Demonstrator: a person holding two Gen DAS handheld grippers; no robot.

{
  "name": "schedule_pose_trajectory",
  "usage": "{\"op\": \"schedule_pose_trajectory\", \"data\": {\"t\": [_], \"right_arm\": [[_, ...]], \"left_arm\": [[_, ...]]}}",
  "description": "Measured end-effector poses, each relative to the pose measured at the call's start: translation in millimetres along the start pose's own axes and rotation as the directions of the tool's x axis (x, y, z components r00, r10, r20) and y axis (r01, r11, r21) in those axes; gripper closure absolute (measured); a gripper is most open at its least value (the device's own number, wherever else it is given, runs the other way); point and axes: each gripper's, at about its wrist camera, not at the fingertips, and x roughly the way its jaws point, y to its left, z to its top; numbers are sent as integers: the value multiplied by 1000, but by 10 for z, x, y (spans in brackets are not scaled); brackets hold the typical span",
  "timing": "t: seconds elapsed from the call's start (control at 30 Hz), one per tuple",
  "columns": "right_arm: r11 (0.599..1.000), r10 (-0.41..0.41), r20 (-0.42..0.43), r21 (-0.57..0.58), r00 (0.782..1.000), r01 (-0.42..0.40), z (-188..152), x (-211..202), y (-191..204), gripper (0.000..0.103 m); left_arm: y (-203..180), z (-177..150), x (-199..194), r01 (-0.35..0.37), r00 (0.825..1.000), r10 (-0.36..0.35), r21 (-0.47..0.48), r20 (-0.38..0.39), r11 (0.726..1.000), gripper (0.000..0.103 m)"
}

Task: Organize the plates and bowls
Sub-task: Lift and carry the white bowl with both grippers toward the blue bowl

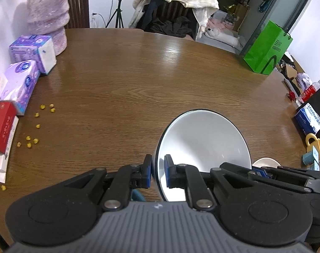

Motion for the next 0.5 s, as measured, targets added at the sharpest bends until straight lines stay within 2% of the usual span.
{"op": "schedule_pose_trajectory", "data": {"t": [0.5], "right_arm": [[999, 33, -21, -12, 999, -33, -181, 125, 514, 93]], "left_arm": [[517, -177, -128, -28, 1000, 27, -23, -16, 999, 91]]}}
